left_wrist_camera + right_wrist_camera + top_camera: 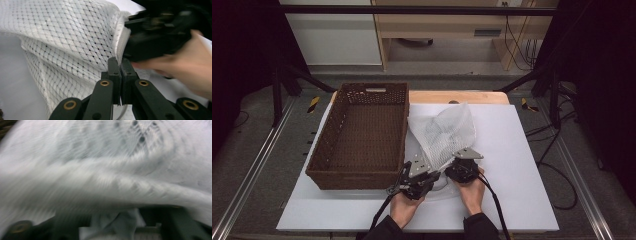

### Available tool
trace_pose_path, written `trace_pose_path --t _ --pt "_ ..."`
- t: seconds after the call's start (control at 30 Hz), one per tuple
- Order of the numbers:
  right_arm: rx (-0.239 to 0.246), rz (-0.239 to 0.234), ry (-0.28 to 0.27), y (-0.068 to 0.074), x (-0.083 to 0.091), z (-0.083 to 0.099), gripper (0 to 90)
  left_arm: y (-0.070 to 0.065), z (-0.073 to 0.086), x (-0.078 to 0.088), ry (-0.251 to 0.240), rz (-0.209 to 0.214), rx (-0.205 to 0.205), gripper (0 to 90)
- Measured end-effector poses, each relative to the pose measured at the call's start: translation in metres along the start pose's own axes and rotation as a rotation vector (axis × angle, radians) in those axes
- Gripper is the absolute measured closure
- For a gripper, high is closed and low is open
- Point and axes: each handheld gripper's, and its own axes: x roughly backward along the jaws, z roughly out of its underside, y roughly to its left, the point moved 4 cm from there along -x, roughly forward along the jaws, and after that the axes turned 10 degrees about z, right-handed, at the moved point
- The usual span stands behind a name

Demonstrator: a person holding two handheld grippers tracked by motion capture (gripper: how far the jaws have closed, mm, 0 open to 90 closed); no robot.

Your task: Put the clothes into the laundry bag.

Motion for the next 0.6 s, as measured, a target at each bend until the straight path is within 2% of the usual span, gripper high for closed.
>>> trace_pose_path --t 0.03,0.07,0.17,0.23,0.3,0.33,0.37,0.43,0.47,0.5,0.53,0.6 --pt "0.000 0.000 0.000 0.000 0.000 0.000 49.5 0.001 0.000 0.000 -0.003 -0.003 0.000 87.6" --pt "0.017 -0.011 -0.011 0.000 0.008 0.001 45.2 0.001 0.000 0.000 -0.005 -0.004 0.002 87.6" --pt "0.035 -0.075 -0.003 0.000 0.033 0.009 36.2 0.004 0.000 0.001 -0.004 -0.010 0.003 87.5" --pt "0.063 -0.084 -0.006 -0.004 0.047 0.015 38.2 0.005 0.001 -0.001 0.000 -0.016 0.002 87.5" --pt "0.064 -0.093 -0.004 -0.010 0.055 0.022 45.3 0.006 0.003 -0.002 0.008 -0.018 0.003 87.5" --pt "0.072 -0.077 0.001 -0.013 0.056 0.026 44.9 0.006 0.004 -0.004 0.014 -0.023 0.001 87.5" --pt "0.079 -0.033 0.020 -0.019 0.054 0.032 45.9 0.007 0.005 -0.005 0.020 -0.023 -0.001 87.4" --pt "0.061 -0.027 0.116 -0.028 0.043 0.044 47.9 0.008 0.007 -0.007 0.027 -0.028 -0.001 87.3" --pt "0.055 -0.022 0.139 -0.029 0.040 0.047 48.6 0.008 0.007 -0.008 0.031 -0.030 -0.003 87.3" --pt "0.054 -0.027 0.111 -0.030 0.038 0.049 55.2 0.009 0.007 -0.008 0.033 -0.033 -0.003 87.3" --pt "0.053 -0.027 0.107 -0.031 0.038 0.050 58.8 0.009 0.008 -0.008 0.034 -0.034 -0.004 87.2" --pt "0.057 -0.029 0.112 -0.032 0.040 0.050 81.0 0.010 0.008 -0.008 0.035 -0.035 -0.004 87.1"
